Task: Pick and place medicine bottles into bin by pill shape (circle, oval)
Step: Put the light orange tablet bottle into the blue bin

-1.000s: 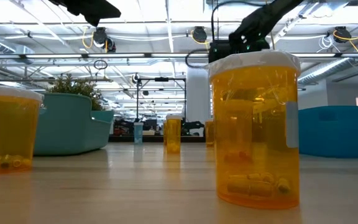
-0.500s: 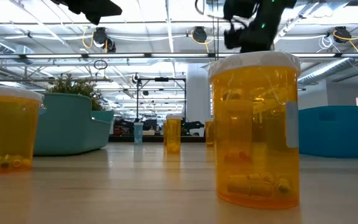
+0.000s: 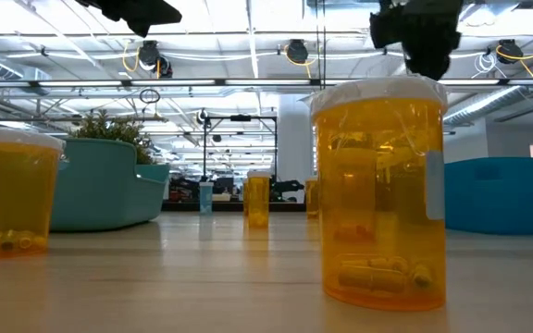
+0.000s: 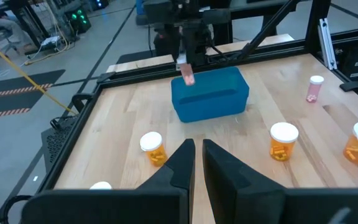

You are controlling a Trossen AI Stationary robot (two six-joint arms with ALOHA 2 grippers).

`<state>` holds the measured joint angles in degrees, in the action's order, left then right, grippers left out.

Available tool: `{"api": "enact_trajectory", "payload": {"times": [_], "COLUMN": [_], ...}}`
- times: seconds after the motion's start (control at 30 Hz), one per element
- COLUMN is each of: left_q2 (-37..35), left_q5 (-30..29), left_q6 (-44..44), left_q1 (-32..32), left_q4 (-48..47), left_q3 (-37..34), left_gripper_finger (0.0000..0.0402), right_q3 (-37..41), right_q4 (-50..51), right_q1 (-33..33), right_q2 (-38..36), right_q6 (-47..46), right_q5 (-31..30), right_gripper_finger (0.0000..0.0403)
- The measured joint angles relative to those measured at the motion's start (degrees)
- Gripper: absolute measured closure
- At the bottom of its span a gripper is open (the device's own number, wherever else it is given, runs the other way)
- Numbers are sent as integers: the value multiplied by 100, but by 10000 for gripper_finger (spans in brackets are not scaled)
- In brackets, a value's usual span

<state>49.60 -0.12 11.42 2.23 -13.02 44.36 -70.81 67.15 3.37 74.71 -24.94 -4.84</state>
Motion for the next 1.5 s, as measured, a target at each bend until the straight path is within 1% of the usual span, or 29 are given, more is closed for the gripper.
{"api": "enact_trajectory", "payload": {"times": [0.17,0.27,0.5,0.73,0.93,1.13,1.27,1.5], "left_q2": [0,0,0,0,0,0,0,0], "left_q5": [0,0,0,0,0,0,0,0], "left_q6": [-6,-23,-33,-33,-33,-31,-31,-63], "left_q1": [1,-1,0,1,0,1,-1,1], "left_q4": [-2,-1,-4,-4,-3,-3,-2,-2], "left_q3": [0,0,0,0,0,0,0,0], "left_gripper_finger": [366,366,366,366,366,366,366,366], "right_q3": [0,99,759,1539,2040,2180,2321,2468], "right_q4": [501,556,496,51,-492,-764,-911,-1040], "right_q1": [-249,-345,-391,-387,-387,-371,-361,-295], "right_q2": [1,-18,-27,-25,-25,-25,-25,-32], "right_q6": [-544,-768,-1190,-1450,-1494,-1489,-1472,-1445], "right_q5": [-401,-548,-550,-542,-543,-600,-843,-868], "right_gripper_finger": [287,288,288,288,281,280,279,278]}}
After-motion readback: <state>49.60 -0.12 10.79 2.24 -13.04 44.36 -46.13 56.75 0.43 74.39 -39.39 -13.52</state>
